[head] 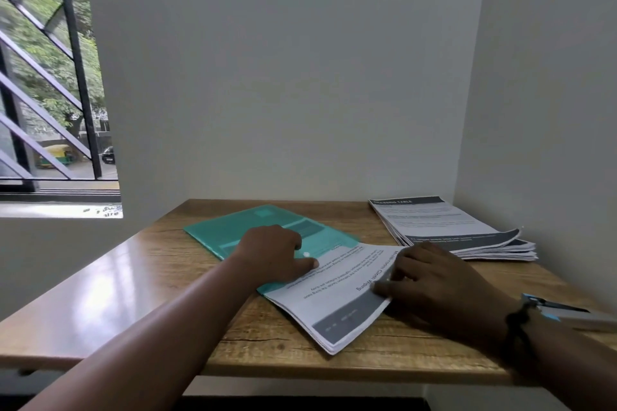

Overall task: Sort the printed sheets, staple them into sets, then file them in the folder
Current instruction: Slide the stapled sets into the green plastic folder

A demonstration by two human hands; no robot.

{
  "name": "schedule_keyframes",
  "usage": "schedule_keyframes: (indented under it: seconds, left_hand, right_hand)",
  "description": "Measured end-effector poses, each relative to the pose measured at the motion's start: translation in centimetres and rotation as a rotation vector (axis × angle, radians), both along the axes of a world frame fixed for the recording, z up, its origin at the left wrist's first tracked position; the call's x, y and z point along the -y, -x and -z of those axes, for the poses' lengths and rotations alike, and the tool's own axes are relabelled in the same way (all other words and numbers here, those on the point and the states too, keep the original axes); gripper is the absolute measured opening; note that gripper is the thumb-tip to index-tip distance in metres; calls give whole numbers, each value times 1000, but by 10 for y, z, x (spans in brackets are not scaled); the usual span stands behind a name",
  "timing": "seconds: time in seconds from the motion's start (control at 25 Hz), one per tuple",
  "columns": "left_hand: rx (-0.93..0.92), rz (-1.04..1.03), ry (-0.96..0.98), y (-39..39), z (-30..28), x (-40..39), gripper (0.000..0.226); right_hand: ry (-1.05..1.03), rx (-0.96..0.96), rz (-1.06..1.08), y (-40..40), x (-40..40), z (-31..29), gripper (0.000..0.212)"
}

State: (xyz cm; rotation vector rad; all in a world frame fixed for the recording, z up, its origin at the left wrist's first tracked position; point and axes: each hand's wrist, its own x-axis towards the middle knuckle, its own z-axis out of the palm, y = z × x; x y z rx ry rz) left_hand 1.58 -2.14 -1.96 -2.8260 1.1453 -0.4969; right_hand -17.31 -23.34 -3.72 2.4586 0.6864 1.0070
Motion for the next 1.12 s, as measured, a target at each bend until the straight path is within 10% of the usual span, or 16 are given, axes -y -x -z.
schedule_keyframes:
  seconds: [0.36,0.92,1.12]
  left_hand:
    - [218,151,-44,17,-5,7,28]
    - [147,234,197,11,5,4,38]
    - [68,148,212,1,6,1,32]
  right_hand:
    - [-122,55,-33,4,10,-3,46]
    - [52,-405,430,-106,-66,-44,19]
    - [-376,-571,253,-109,-55,-19,33]
